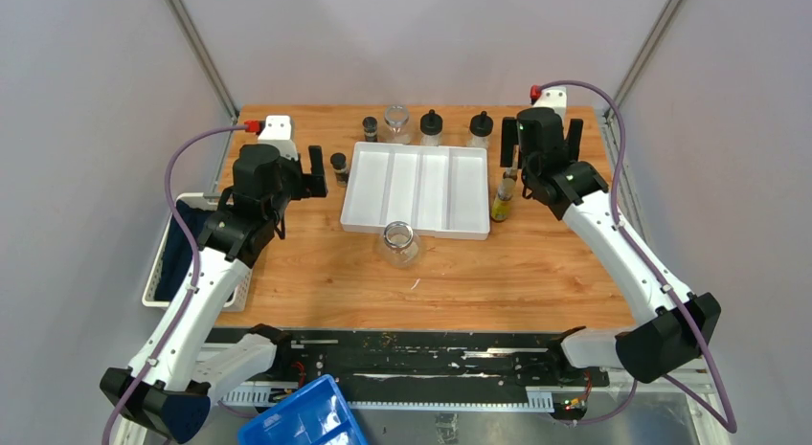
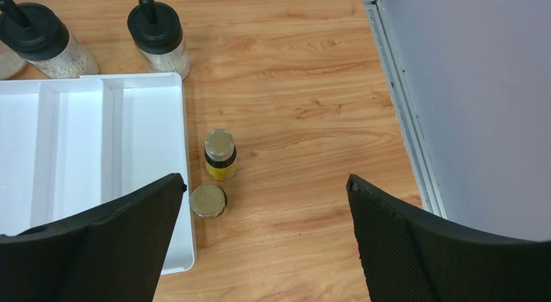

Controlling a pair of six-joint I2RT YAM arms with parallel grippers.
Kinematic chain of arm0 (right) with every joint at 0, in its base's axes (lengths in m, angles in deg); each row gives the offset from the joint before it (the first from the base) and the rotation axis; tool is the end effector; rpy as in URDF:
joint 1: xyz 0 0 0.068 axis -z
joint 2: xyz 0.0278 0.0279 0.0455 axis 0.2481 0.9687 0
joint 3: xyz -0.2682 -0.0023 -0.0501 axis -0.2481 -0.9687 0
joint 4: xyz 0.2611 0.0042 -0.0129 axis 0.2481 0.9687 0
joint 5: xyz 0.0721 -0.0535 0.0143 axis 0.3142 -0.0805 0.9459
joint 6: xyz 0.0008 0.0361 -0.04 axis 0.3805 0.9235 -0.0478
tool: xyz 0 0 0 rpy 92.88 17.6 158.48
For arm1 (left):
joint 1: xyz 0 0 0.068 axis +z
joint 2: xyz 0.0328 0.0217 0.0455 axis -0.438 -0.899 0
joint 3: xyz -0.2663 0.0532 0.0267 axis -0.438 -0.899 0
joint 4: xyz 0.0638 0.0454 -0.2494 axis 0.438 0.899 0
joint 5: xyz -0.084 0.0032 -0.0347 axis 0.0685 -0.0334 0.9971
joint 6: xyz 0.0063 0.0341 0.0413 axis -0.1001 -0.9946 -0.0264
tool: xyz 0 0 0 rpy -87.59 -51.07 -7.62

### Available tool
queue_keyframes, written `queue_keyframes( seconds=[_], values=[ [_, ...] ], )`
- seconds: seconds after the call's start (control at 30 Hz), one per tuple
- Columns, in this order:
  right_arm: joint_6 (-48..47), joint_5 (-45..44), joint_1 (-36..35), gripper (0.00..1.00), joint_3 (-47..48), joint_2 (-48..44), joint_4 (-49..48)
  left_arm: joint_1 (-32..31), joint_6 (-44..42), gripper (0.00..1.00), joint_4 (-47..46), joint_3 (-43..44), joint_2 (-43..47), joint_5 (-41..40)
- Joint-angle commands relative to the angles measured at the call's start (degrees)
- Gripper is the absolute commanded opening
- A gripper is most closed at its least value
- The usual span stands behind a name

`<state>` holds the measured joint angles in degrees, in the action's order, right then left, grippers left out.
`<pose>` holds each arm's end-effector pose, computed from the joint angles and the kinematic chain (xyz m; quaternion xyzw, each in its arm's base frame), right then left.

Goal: Organize the condiment bottles
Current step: Pick up the bottle from the center of the board.

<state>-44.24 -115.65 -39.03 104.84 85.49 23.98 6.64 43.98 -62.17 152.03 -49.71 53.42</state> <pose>0.2686 0.1015 0.3980 0.0532 0.8140 -0.0813 0.5727 0.1995 -0.0595 0.3841 -0.0093 0.8143 -0.0276 0.5797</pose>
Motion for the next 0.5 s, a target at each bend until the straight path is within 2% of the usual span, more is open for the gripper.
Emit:
queue_keyframes(
  seconds=[0.0, 0.2, 0.47],
  values=[
    [-0.7, -2.7, -1.3, 1.00, -1.9, -0.6, -3.1, -0.5, -1.8, 1.00, 1.6, 1.0, 0.5, 0.9],
    [-3.6, -5.9, -1.7, 1.00, -3.0, -0.5, -4.9, -0.5, -2.1, 1.00, 2.6, 1.5, 0.1, 0.2],
    [-7.5, -3.5, -1.9, 1.00, -7.6, -3.0, -12.1, -0.5, -1.9, 1.00, 1.5, 0.3, 0.5, 1.1]
  ],
)
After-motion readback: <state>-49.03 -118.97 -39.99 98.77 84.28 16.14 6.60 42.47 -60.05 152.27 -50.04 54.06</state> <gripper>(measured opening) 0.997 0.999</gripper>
